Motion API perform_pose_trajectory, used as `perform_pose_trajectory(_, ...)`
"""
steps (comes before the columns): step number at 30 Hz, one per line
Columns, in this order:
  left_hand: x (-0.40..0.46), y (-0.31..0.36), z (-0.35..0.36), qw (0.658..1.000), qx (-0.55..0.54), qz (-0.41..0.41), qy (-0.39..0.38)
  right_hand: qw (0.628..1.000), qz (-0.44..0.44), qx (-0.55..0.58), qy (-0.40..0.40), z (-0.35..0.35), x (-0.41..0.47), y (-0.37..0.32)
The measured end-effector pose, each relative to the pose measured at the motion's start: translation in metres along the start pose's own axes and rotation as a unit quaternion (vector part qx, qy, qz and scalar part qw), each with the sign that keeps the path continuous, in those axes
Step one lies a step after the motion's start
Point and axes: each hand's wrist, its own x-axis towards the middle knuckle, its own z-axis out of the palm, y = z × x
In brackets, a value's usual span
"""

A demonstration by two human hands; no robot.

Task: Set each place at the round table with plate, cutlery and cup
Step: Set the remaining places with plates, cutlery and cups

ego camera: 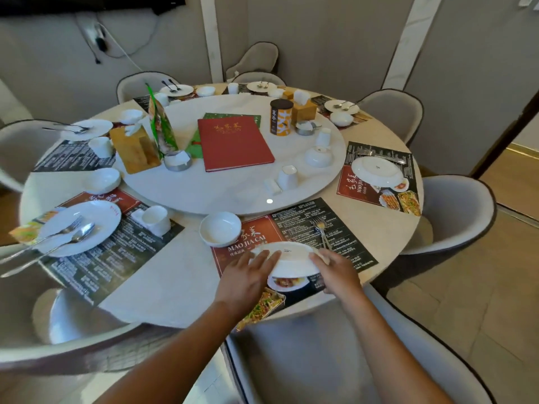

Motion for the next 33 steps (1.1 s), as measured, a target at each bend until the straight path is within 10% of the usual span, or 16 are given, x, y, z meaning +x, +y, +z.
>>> perform_pose_trajectory(15, 0.041, 0.005, -0.049, 0.956, -0.182, -0.181, 0.144, 0.992, -0.113, -0.054, 0.032, -0.018, 0.018, -0.028)
perform_pose_trajectory(33, 0.086, -0.024, 0.033, 0.882, -0.369, -0.294, 0.008, 0.982, -0.018, -0.185, 0.033, 0.009, 0.07, -0.004)
